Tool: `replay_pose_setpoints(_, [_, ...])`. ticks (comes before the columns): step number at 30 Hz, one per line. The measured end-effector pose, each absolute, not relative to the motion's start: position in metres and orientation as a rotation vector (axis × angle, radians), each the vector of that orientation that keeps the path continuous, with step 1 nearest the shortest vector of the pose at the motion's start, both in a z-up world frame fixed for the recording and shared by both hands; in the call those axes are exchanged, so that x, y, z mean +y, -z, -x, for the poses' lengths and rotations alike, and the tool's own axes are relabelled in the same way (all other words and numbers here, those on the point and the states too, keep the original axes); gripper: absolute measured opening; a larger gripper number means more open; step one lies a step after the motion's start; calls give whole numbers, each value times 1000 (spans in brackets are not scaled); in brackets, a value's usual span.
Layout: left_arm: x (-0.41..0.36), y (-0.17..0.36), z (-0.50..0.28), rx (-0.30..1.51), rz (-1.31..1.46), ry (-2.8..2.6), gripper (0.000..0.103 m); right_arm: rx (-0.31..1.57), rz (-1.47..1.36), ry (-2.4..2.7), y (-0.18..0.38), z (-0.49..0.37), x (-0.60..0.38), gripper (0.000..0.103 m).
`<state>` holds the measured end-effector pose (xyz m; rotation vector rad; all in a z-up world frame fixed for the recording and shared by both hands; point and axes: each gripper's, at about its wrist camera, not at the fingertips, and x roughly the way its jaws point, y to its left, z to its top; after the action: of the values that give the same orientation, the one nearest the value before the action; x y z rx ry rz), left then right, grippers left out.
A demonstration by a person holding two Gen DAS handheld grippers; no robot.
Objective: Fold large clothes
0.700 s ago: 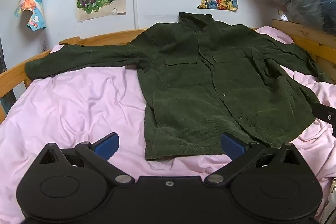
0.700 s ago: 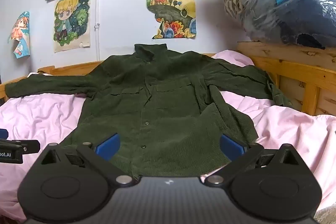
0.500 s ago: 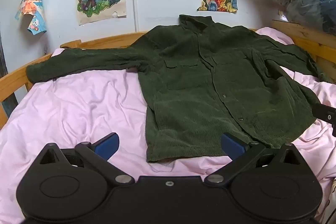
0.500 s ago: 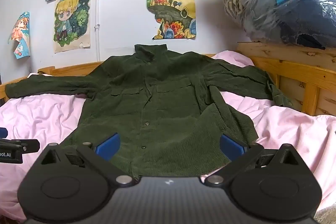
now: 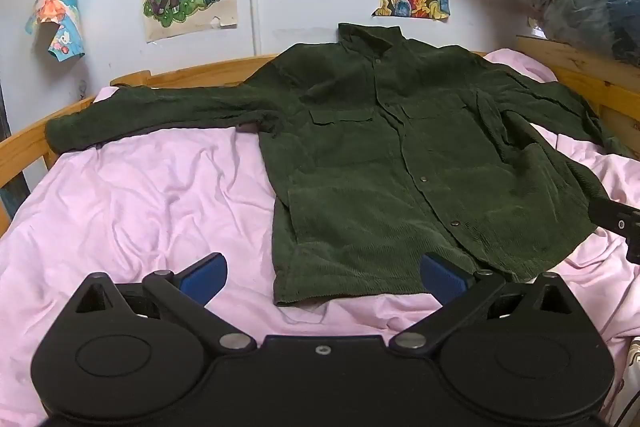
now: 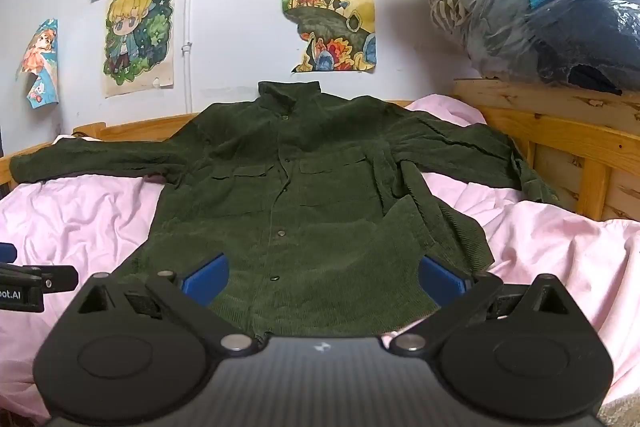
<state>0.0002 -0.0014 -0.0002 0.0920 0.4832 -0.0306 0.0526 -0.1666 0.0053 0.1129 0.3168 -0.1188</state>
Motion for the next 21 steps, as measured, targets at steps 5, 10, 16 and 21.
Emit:
replay_pose_setpoints(5, [-2, 2, -1, 491, -96, 26, 103, 318, -119, 120, -3, -54, -169, 103])
replay_pose_setpoints(10, [-2, 3, -1, 495, -92, 24, 103, 319, -115, 119, -3, -55, -169, 103])
replay_pose_setpoints(16, [-2, 3, 0, 495, -94, 25, 103, 320, -114, 120, -2, -55, -168, 103])
replay_pose_setpoints(21, [-2, 3, 0, 495, -93, 24, 103, 320, -114, 121, -2, -55, -168, 103])
